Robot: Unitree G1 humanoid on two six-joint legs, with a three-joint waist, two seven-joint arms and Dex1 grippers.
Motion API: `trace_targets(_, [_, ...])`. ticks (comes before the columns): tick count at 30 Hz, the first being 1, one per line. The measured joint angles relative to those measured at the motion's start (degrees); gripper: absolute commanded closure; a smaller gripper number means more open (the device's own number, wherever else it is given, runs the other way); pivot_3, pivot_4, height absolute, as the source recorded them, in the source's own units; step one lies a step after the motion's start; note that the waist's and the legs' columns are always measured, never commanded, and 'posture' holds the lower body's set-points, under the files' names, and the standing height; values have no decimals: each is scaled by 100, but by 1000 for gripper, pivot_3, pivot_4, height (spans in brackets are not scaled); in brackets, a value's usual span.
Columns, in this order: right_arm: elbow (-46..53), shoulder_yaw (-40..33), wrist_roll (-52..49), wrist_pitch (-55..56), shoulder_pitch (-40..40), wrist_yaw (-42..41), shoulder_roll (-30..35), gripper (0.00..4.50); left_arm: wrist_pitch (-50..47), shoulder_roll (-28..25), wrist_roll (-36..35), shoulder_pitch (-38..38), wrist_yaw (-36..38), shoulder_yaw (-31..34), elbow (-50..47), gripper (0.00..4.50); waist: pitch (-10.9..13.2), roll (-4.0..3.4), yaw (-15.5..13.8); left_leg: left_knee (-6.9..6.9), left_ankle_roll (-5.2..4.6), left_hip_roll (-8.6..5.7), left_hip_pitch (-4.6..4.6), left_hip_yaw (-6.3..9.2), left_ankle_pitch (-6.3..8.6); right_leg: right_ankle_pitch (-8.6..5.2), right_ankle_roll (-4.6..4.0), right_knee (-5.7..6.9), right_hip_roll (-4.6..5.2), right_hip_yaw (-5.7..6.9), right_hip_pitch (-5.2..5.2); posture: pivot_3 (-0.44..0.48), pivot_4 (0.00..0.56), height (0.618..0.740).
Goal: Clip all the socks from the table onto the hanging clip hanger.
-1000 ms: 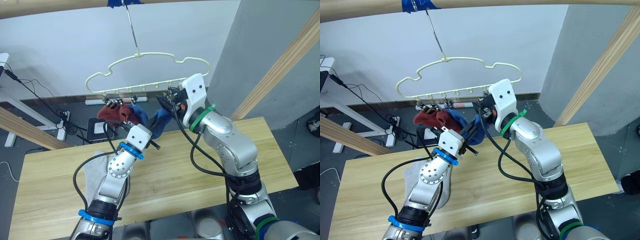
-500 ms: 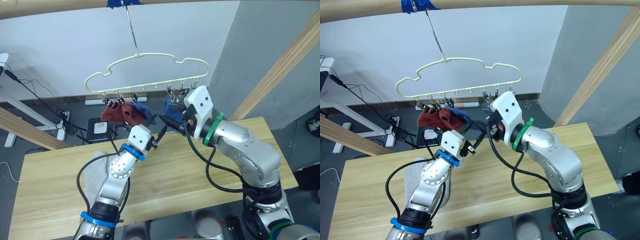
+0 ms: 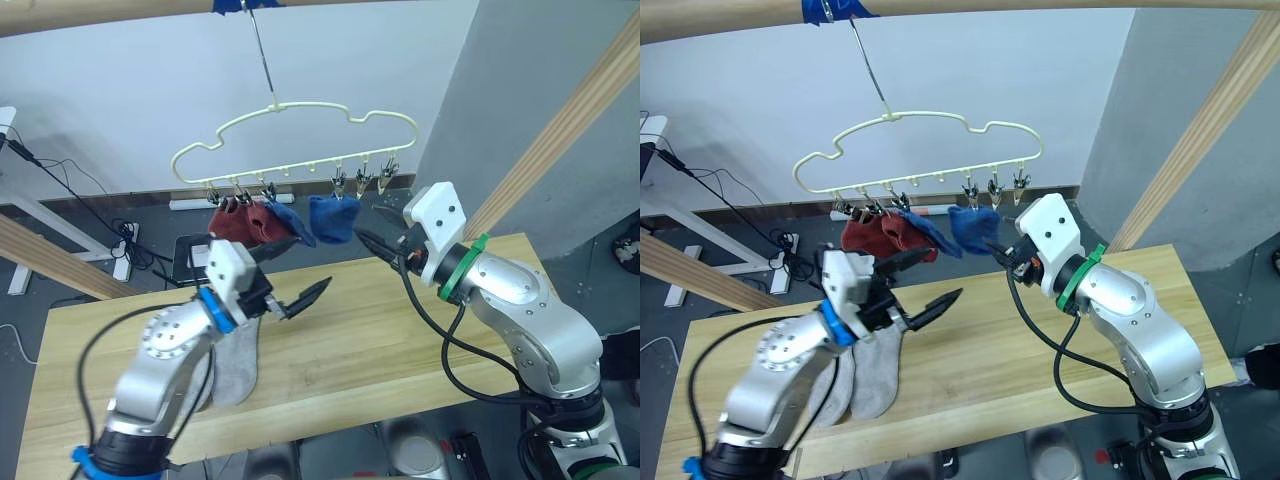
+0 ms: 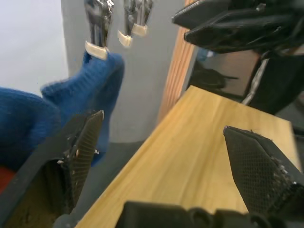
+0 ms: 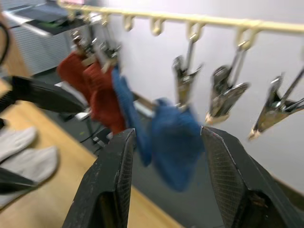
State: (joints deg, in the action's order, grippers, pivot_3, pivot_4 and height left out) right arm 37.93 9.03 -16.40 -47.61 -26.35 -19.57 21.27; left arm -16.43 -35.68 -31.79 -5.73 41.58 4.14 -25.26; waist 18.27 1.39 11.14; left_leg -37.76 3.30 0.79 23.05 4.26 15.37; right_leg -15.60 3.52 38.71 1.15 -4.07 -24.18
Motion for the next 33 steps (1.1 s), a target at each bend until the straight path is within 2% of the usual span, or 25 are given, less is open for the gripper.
trace_targets(4, [-208,126,246,223,-25,200,-206,2214,-699,-488,-722,-9,249,337,-340,23,2,0,-13,2,0,0,2,2,0,0,-1,-6,0,1,0,-224,316,737])
trace_targets(8, [-389,189,445,363,-49,298,-349,2214,-983,-654,-987,-101,314,460,-440,23,3,0,-41,4,0,0,3,7,0,15,-25,-9,2,0,-1,-209,315,737])
trace_targets(17, [-876,262,849,684,-191,454,-644,2214,-1035,-685,-798,-411,307,491,-433,23,3,-1,-95,5,0,0,3,6,1,17,-28,-10,2,0,-4,-213,311,737])
trace_targets(27, [-1491,226,1168,946,-460,609,-821,2214,-927,-559,-505,-580,421,231,-393,23,3,-1,-171,5,0,0,5,4,1,17,-29,-9,3,0,-5,-209,308,737])
trace_targets(33, [-1740,22,1304,1023,-631,887,-1120,2214,-921,-504,-445,-641,454,178,-359,23,3,-1,-172,5,0,0,4,5,1,18,-30,-7,3,0,-5,-209,305,737])
